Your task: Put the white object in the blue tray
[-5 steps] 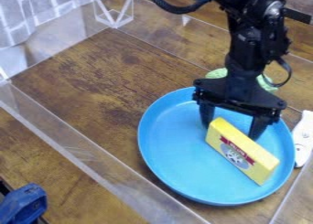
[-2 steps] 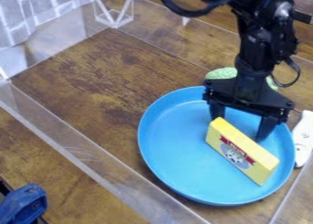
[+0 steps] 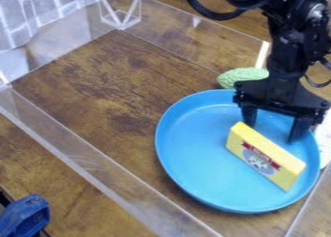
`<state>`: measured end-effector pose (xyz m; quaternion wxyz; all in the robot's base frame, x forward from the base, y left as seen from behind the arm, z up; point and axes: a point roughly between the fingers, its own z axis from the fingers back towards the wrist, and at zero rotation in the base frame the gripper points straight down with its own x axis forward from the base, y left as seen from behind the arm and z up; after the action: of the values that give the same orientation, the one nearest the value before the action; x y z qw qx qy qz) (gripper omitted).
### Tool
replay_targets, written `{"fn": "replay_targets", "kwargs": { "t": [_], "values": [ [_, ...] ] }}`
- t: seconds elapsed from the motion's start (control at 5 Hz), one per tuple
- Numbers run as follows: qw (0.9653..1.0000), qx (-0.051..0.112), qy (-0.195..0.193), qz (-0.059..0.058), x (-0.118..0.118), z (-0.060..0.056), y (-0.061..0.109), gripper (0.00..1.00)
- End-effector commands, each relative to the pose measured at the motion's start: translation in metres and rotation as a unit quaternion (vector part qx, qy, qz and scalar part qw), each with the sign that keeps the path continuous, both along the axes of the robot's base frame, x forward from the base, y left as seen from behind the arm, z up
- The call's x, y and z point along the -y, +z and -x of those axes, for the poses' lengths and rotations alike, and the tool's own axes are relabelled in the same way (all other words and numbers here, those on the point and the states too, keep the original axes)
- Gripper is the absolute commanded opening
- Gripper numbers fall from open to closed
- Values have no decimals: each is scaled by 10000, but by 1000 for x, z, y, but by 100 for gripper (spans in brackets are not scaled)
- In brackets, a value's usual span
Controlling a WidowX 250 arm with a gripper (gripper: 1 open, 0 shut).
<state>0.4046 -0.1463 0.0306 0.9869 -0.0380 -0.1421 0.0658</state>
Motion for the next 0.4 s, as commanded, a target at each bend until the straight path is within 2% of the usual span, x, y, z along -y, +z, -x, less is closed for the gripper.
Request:
{"fn": "replay_targets", "kwargs": {
  "t": [0.0,0.2],
  "values": [
    [9999,134,93,29,6,-2,-2,100],
    [9996,126,252,5,2,-1,-11,100]
  ]
}}
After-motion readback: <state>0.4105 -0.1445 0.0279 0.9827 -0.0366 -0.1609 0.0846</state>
